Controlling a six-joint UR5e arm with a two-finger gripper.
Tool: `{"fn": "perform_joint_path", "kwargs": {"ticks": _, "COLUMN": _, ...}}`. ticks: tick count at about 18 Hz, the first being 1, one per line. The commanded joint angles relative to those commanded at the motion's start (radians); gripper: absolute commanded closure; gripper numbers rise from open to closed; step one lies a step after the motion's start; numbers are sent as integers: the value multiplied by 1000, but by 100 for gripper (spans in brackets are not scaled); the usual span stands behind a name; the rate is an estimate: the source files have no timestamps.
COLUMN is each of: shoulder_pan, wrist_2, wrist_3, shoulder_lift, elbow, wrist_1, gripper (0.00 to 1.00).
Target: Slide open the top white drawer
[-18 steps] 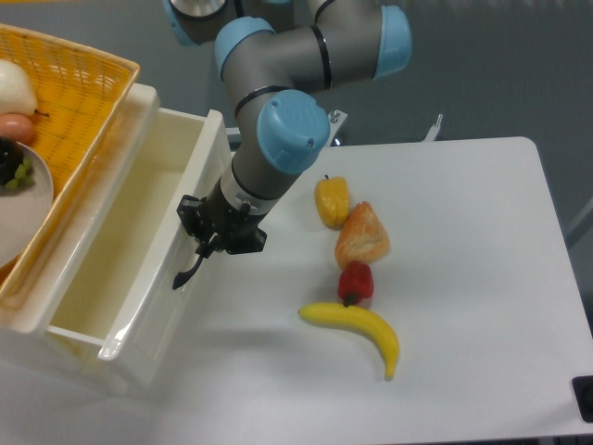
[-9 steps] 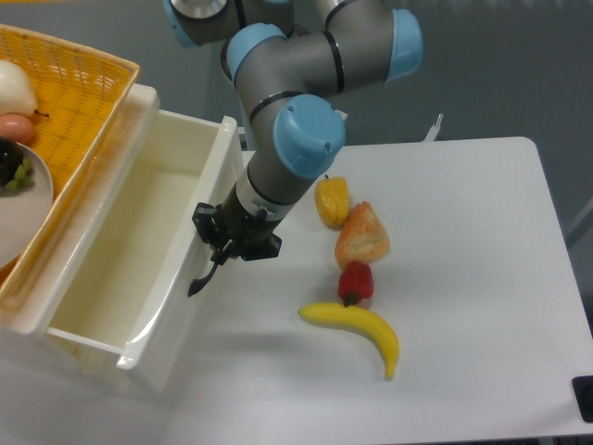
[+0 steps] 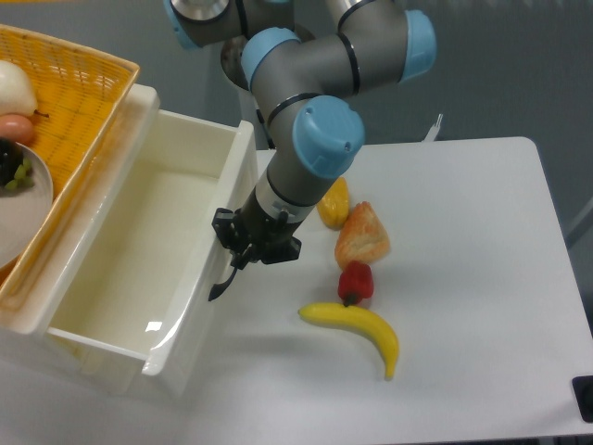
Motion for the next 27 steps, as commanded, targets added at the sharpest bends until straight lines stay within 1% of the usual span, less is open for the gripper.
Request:
{"fn": "perform_joint_path", "kwargs": {"ticks": 4, "shoulder_pan": 12, "wrist_2": -2, "wrist_3": 23, "shoulder_lift": -3, "elbow": 6, "wrist_1": -2, "gripper": 82}}
{"fn": "perform_joint_path", "kwargs": {"ticks": 13, "shoulder_pan": 23, "wrist_2": 0, "wrist_3": 23, "shoulder_lift": -20, "elbow": 29, "wrist_1": -2, "gripper": 82}}
{"fn": "perform_joint_path", "kwargs": {"ticks": 19, "shoulder_pan": 28, "wrist_2": 2, "wrist_3": 23, "shoulder_lift": -32, "elbow": 32, "wrist_1": 0, "gripper": 82}}
{"fn": "perform_joint_path", "kwargs": {"ticks": 20, "shoulder_pan": 31, "wrist_2": 0, "wrist_3": 25, "shoulder_lift": -32, "elbow": 32, "wrist_1": 0, "gripper": 79}}
{"fn": "perform_joint_path", "kwargs": {"ticks": 21, "shoulder_pan": 32, "wrist_2": 0, "wrist_3": 28, "shoulder_lift": -32, "elbow": 32, "wrist_1": 0, "gripper": 73}}
{"fn": "perform_joint_path", "kwargs": {"ticks": 23, "shoulder_pan": 37, "wrist_2": -2, "wrist_3": 58, "shoulder_lift": -31, "elbow": 32, "wrist_1": -2, "gripper": 56}}
{"fn": "perform_joint_path", "kwargs": {"ticks": 24, "shoulder_pan": 37, "wrist_2": -3, "wrist_3": 69, "shoulder_lift": -31, "elbow": 32, "wrist_1": -2, "gripper": 50}}
{"fn": "perform_joint_path", "kwargs": {"ticks": 27, "shoulder_pan": 45, "wrist_2": -5, "wrist_3": 72, "shoulder_lift": -29, "elbow": 32, "wrist_1": -2, "gripper": 47}}
